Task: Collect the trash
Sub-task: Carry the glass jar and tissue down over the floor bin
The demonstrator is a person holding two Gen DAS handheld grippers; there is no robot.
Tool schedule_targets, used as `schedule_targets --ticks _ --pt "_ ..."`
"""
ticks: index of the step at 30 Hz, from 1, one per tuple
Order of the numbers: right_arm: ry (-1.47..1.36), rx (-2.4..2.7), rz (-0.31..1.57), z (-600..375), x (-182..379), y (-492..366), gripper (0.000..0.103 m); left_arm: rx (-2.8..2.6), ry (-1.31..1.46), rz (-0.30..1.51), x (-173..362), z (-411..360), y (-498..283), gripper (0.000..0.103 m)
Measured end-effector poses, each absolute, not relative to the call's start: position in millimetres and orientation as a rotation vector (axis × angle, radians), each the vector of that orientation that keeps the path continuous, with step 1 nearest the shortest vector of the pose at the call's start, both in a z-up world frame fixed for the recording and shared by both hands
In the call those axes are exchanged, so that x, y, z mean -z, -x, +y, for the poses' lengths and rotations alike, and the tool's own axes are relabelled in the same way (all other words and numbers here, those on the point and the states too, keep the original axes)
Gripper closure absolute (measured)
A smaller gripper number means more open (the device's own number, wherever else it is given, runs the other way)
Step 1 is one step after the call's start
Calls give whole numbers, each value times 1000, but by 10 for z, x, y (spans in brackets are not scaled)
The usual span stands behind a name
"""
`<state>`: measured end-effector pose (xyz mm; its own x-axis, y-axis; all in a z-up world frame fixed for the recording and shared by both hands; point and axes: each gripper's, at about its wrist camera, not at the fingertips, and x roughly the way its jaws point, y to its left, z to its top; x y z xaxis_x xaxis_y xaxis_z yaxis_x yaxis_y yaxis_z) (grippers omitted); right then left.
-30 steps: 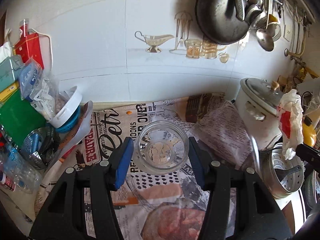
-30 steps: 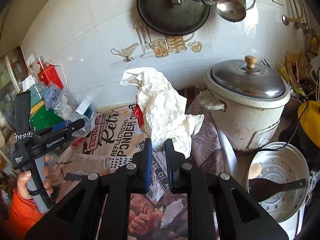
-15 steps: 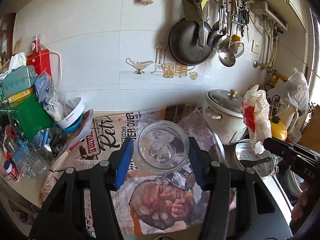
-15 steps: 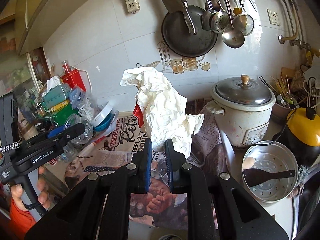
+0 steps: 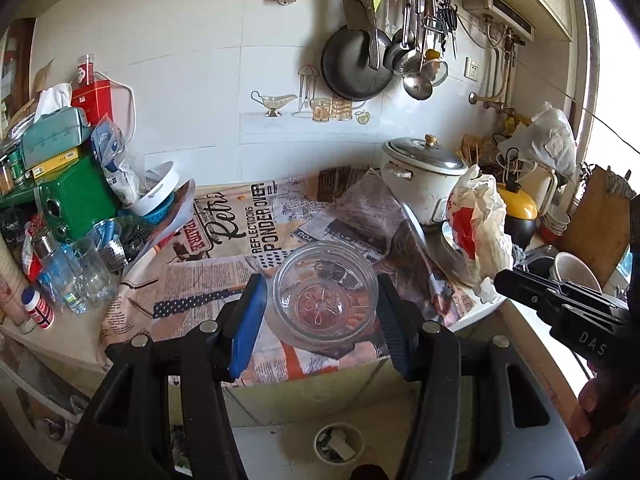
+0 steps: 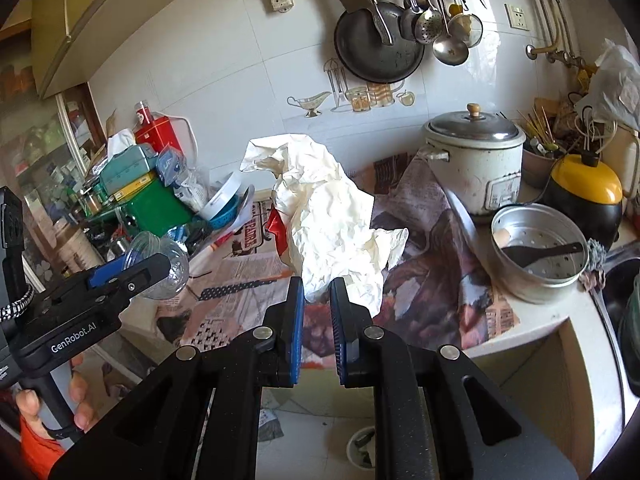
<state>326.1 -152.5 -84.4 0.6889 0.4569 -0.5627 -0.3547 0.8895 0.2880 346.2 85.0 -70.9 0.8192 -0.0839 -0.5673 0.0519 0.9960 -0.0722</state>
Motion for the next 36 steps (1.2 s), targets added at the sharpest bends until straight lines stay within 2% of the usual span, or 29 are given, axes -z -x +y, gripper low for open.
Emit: schedule_targets --ticks 9,16,26,36 --pt "-133 -452 748 -1454 909 -2846 91 100 83 692 937 828 -3044 49" --pt "-121 -456 854 -1512 1354 -2782 91 94 118 815 1504 688 -3033 49" --pt "-56 -493 1047 -1616 2642 -3004 91 12 161 1020 3009 414 -3207 49" --pt "-9 -500 1265 -1664 4321 -3238 91 -94 260 1134 4553 487 -3302 49"
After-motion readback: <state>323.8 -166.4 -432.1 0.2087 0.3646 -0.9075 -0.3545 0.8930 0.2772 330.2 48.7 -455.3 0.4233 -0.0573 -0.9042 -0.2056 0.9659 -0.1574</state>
